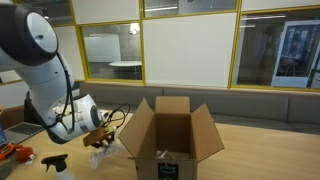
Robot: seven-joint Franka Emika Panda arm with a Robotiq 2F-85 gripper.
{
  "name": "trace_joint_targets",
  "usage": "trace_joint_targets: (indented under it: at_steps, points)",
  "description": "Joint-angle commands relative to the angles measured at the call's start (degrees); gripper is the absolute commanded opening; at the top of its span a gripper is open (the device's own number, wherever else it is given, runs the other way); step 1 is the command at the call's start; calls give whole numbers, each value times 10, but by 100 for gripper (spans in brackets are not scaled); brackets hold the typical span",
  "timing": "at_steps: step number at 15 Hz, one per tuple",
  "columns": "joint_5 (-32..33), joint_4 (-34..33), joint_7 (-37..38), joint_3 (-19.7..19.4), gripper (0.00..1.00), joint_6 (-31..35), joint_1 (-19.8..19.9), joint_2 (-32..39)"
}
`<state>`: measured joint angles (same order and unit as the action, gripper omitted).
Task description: Remove all the plastic bags and the spray bottle from the table and put them in the box
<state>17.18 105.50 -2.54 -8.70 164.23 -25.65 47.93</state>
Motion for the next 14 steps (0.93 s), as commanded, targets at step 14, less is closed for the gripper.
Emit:
trace_joint_targets:
  at_steps: [14]
  points:
    - [274, -14, 215, -170, 11, -99, -83, -227]
